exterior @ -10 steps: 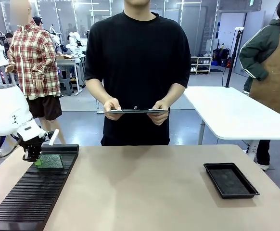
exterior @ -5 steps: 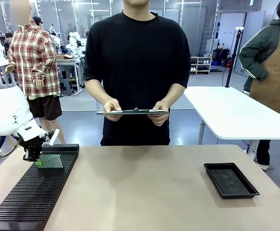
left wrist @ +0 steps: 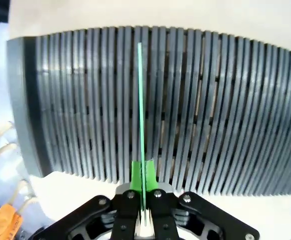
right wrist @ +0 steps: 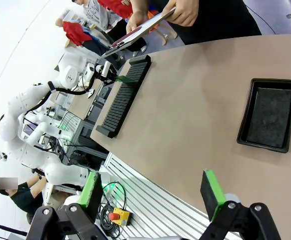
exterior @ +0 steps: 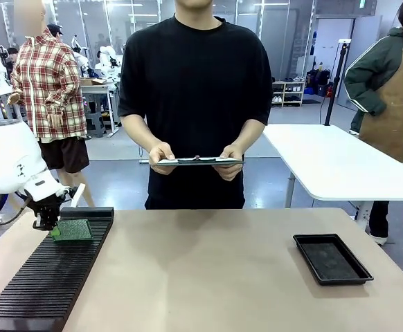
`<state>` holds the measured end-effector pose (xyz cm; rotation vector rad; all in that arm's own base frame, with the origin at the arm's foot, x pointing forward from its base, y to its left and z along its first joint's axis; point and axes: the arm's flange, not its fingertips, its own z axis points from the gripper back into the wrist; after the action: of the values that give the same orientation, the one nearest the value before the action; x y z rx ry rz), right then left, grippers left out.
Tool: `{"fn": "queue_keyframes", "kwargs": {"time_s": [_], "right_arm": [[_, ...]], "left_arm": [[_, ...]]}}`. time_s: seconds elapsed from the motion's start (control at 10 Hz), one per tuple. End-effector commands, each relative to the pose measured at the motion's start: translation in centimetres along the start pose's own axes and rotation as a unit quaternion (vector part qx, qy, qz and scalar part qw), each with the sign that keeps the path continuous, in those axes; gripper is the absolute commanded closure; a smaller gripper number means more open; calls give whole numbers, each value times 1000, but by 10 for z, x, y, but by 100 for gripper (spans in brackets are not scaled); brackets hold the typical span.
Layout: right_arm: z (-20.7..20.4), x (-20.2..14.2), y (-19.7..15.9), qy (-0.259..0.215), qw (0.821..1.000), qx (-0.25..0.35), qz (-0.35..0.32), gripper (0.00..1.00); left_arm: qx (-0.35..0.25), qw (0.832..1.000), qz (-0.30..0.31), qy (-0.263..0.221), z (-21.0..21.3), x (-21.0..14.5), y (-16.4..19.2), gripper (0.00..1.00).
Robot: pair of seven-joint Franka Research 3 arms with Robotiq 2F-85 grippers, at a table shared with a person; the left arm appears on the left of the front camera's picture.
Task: Inspect the PCB.
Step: Pick up the Blank PCB and present it to the human.
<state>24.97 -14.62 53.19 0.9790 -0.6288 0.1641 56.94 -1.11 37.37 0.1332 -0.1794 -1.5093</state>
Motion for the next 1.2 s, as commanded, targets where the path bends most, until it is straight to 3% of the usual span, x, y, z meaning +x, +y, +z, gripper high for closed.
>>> {"fn": "queue_keyframes", "kwargs": {"time_s": [0.0, 0.2, 0.4, 0.5, 0.7, 0.9, 1.0, 1.1], "right_arm": [[0, 1, 0, -3, 1000, 4, 10, 0], [0, 1, 0, -3, 1000, 4, 10, 0], [0, 1, 0, -3, 1000, 4, 10, 0], [0, 1, 0, -3, 1000, 4, 10, 0], [0, 1, 0, -3, 1000, 4, 10, 0], [0, 1, 0, -3, 1000, 4, 10, 0], [0, 1, 0, -3, 1000, 4, 10, 0], [0, 1, 0, -3, 1000, 4, 10, 0]], "left_arm": [[8, 1000, 13, -26, 35, -5, -7, 97], [9, 995, 40, -94, 78, -9, -13, 97], [-51, 968, 120, -213, 99, -8, -19, 97], [-88, 938, 174, -286, 104, -1, -20, 97], [-171, 879, 254, -365, 97, 12, -16, 97], [-228, 785, 338, -467, 75, 16, -11, 97], [-268, 723, 376, -514, 56, 21, -14, 97], [-287, 682, 387, -550, 45, 30, -17, 97]]}}
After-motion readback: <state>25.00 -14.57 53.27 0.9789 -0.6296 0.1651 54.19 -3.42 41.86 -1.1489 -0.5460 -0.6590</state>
